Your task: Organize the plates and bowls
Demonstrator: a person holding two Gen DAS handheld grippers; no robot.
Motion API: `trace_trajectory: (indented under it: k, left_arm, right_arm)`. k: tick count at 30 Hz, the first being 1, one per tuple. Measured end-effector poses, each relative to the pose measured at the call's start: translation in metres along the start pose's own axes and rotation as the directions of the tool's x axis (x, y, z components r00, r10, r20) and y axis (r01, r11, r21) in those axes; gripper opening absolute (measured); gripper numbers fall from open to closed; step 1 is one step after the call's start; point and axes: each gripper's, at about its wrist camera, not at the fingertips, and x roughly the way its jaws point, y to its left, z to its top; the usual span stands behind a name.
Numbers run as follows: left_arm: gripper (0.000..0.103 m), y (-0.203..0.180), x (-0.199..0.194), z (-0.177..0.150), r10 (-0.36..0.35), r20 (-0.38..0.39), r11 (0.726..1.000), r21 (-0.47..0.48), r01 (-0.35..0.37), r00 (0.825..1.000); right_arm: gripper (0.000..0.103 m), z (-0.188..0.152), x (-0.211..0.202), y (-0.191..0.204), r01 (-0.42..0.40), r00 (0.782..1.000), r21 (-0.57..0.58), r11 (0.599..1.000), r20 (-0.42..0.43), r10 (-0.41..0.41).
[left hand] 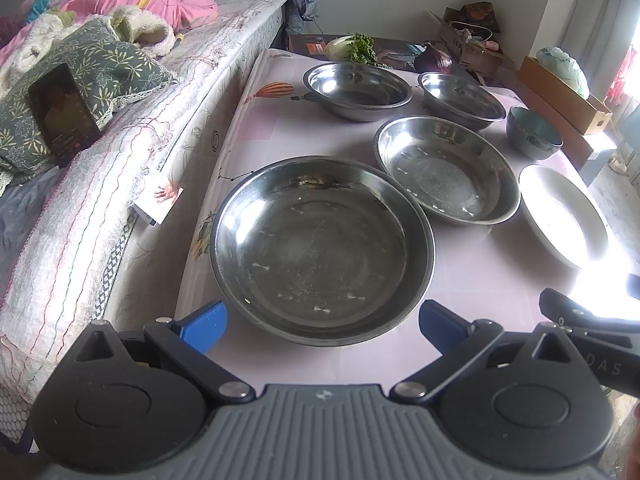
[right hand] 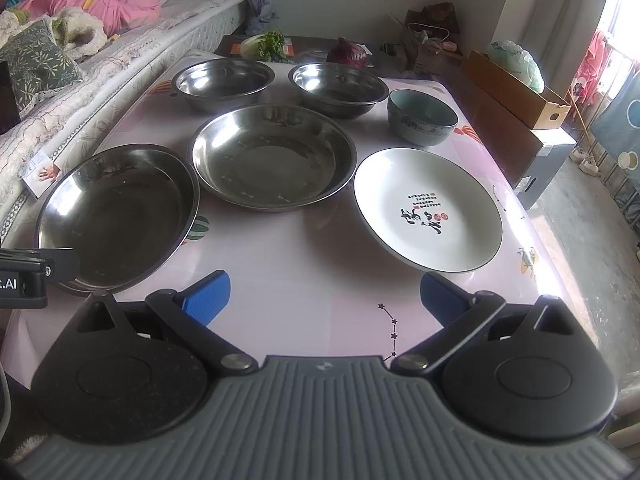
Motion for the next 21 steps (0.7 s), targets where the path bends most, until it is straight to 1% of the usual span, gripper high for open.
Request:
trace_trajectory:
  k: [9,13,18,21]
  left_arm:
    - [0.103,0.001,0.001,0.0,0.002,-0.003,1.0,0.001,-0.002,1.0]
    - [0.103,0.0,0.004,0.001,-0.001,-0.008,1.0,-0.001,0.001,1.0]
    - [0.103,-0.005,0.008,0.003,0.0,0.005,1.0,0.02,0.0,1.0]
    - [0.103,-0.005,0.01,0.008,0.004,0.026,1.0,0.022,-0.005,1.0]
  right_arm:
    - [0.102,0.0,0.001,0.0,-0.005,1.0,0.005,1.0,-0.002,0.005]
    - [0.102,-0.001,0.003,-0.006,-0.03,1.0,0.032,0.999,-0.001,0.03]
    - [0.102,-0.002,0.01,-0.016,-0.041,0.999,0.057,0.998,0.021,0.04]
    - [0.102,0.001,0.012,-0.024,-0.055,0.998,0.076,0.996,0.043,0.052]
